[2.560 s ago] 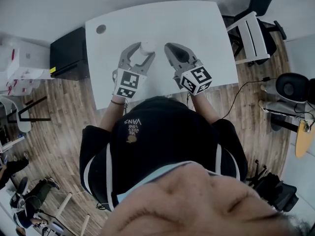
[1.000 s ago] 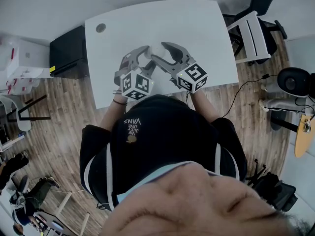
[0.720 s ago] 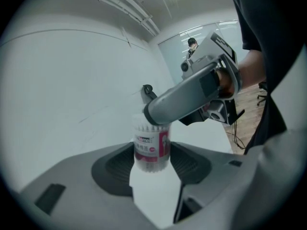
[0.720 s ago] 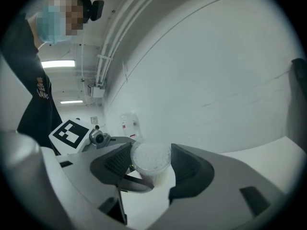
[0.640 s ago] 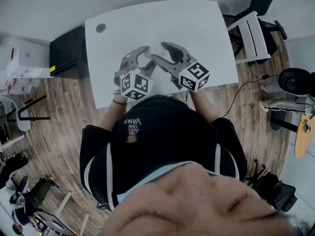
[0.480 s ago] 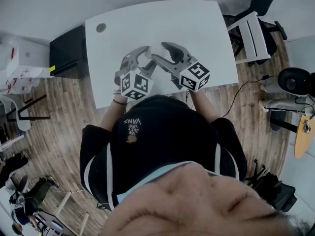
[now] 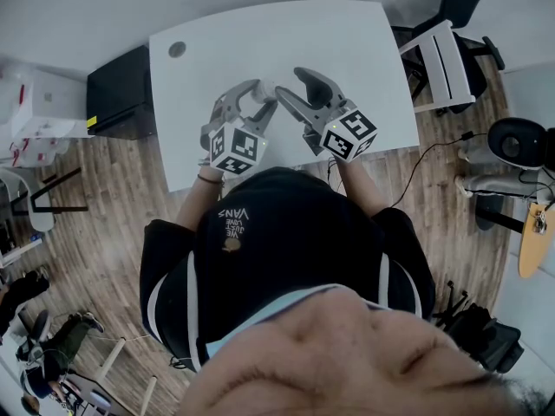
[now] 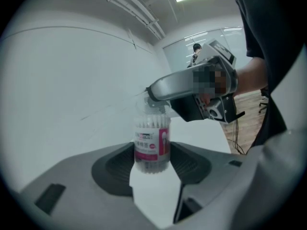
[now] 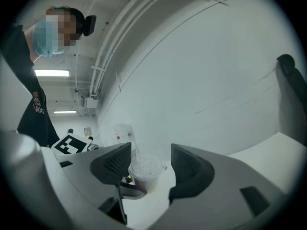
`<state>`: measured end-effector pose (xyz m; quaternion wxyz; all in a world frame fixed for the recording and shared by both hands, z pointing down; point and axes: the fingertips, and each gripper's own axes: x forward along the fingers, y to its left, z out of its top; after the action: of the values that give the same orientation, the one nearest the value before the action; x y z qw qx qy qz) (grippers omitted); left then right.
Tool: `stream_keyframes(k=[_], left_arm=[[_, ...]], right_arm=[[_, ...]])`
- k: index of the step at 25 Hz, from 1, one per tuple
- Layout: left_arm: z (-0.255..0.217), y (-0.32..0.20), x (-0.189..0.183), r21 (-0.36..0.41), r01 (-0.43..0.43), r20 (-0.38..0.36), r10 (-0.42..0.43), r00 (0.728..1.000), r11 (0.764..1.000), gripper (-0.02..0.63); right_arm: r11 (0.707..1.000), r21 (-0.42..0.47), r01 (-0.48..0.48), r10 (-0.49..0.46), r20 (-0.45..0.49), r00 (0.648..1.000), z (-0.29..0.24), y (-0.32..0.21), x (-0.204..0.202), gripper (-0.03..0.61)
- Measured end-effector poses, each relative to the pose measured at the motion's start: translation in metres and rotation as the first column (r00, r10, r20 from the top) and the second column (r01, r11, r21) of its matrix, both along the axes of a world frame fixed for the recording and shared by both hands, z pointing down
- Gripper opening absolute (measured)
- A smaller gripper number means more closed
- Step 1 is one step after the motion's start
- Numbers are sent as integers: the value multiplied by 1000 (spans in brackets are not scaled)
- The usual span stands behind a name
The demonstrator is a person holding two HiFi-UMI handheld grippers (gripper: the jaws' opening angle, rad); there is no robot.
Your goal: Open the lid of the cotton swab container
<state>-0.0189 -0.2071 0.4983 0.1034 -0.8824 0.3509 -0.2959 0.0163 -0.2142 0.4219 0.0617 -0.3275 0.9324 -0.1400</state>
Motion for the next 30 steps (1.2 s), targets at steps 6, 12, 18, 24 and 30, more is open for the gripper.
stream_keyframes(k=[6, 12, 18, 24, 30], left_arm=[[5, -1, -3, -19, 9, -5, -9, 1000, 1000, 241], [4, -2, -5, -21, 13, -14, -13, 1000, 1000, 241], [4, 0, -5, -24, 12, -23, -13, 1000, 1000, 241], [2, 0, -4, -22, 10, -35, -11, 999, 1000, 241], [-3, 1, -3, -19, 8, -43, -9, 999, 1000, 241]], right_arm=[[999, 15, -50, 50, -7, 999, -3, -6, 12, 268], [996, 19, -86, 86, -9, 996, -4, -12, 22, 267], [993, 15, -121, 121, -17, 993, -3, -15, 32, 265], [989, -3, -149, 148, -37, 988, 6, -18, 40, 265], [984, -11, -177, 176, -46, 983, 10, -22, 48, 264]])
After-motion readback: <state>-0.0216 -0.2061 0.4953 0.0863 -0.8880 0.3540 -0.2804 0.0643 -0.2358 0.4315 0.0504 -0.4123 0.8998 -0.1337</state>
